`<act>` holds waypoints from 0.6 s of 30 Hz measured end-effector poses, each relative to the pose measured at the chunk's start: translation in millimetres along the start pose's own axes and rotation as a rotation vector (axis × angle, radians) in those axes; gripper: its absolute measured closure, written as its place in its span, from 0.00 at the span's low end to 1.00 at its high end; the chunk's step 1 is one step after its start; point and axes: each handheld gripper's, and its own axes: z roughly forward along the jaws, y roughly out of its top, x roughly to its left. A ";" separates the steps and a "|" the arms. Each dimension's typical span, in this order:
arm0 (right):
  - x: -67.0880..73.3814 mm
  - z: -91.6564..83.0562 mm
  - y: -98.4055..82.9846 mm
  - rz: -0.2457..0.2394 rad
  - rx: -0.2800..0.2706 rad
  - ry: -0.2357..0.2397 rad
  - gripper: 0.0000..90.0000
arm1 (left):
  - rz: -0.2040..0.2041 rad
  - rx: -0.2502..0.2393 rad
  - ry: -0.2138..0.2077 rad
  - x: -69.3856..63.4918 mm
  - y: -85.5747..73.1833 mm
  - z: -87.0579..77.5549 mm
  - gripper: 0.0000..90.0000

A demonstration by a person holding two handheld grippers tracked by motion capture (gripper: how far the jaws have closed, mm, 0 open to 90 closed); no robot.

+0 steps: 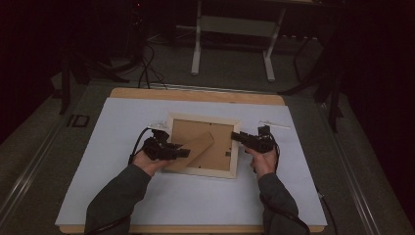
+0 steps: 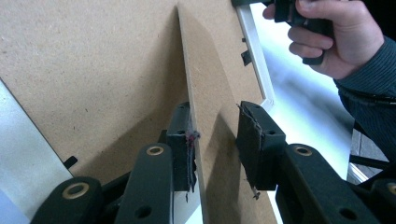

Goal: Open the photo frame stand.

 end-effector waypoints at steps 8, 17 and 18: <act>2.7 -1.6 0.6 -0.005 -0.015 0.003 0.67 | -0.008 0.004 -0.004 1.5 -1.9 0.2 0.78; 6.3 -5.1 0.1 -0.027 -0.039 0.007 0.68 | 0.003 0.018 -0.024 2.2 -0.8 0.2 0.79; 6.8 -5.6 0.4 -0.032 -0.041 0.005 0.68 | 0.003 0.018 -0.024 2.2 -0.8 0.2 0.79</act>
